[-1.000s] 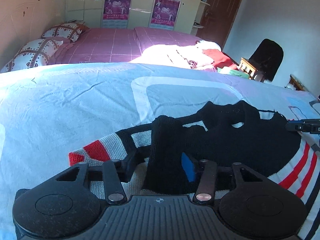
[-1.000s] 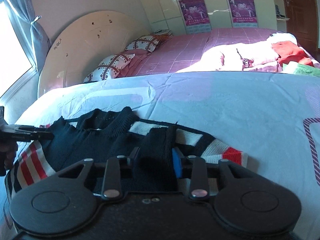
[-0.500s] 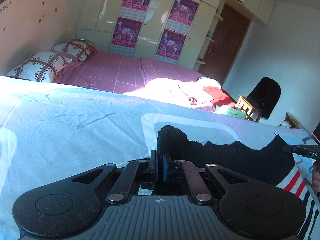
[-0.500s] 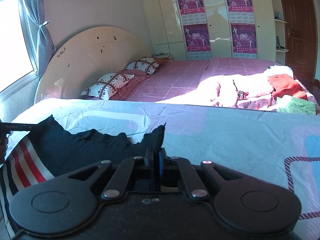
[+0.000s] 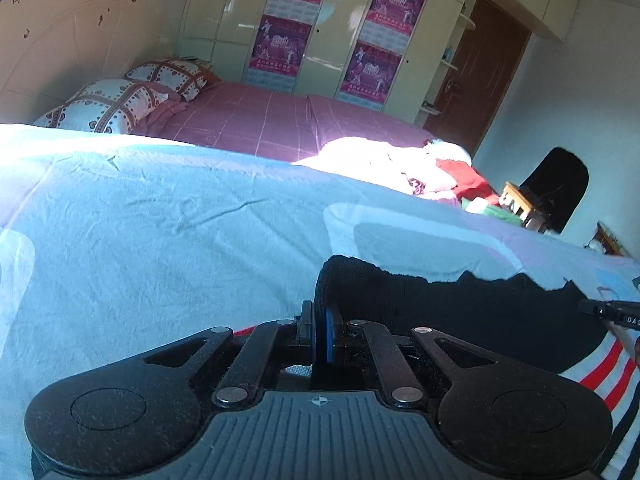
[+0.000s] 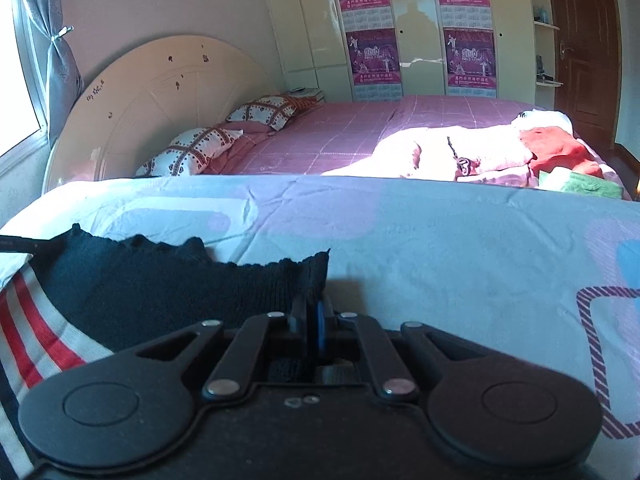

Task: Fold small clothes

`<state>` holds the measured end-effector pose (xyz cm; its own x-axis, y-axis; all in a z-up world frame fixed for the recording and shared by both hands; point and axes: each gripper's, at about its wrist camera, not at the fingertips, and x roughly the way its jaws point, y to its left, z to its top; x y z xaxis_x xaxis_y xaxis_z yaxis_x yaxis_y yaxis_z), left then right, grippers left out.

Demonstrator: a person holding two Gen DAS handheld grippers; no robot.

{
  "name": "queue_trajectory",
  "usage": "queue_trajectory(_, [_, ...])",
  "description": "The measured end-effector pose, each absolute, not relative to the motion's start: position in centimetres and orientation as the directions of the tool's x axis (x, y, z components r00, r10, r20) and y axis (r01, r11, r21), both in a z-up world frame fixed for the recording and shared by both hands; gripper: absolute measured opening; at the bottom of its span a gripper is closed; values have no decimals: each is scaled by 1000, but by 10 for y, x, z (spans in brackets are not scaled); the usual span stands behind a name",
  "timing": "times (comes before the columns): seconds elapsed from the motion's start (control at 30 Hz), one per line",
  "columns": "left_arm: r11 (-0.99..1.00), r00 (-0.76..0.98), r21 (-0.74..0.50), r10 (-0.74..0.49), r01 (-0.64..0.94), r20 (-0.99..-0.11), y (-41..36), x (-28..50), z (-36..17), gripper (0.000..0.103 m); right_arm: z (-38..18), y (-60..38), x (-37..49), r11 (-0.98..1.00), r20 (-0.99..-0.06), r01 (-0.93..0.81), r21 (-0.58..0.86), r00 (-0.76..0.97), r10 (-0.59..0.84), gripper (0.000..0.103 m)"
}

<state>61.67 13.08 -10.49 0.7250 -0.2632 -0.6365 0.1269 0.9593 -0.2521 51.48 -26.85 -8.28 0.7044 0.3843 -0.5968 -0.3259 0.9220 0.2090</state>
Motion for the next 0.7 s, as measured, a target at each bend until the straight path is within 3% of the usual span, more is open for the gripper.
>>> queue_trajectory(0.13, [967, 715, -205, -250, 150, -653, 124, 619, -104, 5, -81, -269, 514, 926, -601, -310, 216, 705, 376, 4])
queue_trajectory(0.2, [974, 712, -151, -225, 167, -665, 117, 618, -99, 9, -77, -266, 512, 926, -610, -314, 208, 698, 374, 10])
queue_trajectory(0.27, [984, 718, -101, -178, 149, -673, 114, 615, -92, 43, -66, -265, 506, 939, -606, -295, 178, 719, 340, 21])
queue_trajectory(0.3, [991, 728, -69, -133, 117, -673, 113, 612, -88, 81, -59, -264, 501, 949, -599, -280, 144, 739, 309, 24])
queue_trajectory(0.33, [996, 751, -32, -81, 80, -655, 115, 605, -80, 92, -51, -263, 496, 956, -592, -269, 120, 753, 287, 28])
queue_trajectory(0.4, [997, 782, -26, -74, 74, -619, 119, 589, -66, 92, -38, -258, 485, 950, -580, -283, 131, 756, 305, 27])
queue_trajectory(0.47, [991, 811, -50, -132, 127, -570, 111, 571, -49, 84, -30, -236, 476, 931, -571, -344, 125, 742, 351, 20])
queue_trajectory(0.53, [969, 786, -67, -233, 238, -572, 84, 565, -41, 56, -31, -202, 473, 899, -584, -422, 120, 702, 408, 16])
queue_trajectory(0.6, [936, 743, -60, -314, 348, -591, 52, 561, -44, 46, -35, -164, 471, 861, -595, -494, 119, 659, 460, 15])
queue_trajectory(0.7, [888, 685, -54, -390, 457, -615, 11, 551, -55, 45, -45, -122, 469, 819, -622, -564, 104, 606, 496, 16])
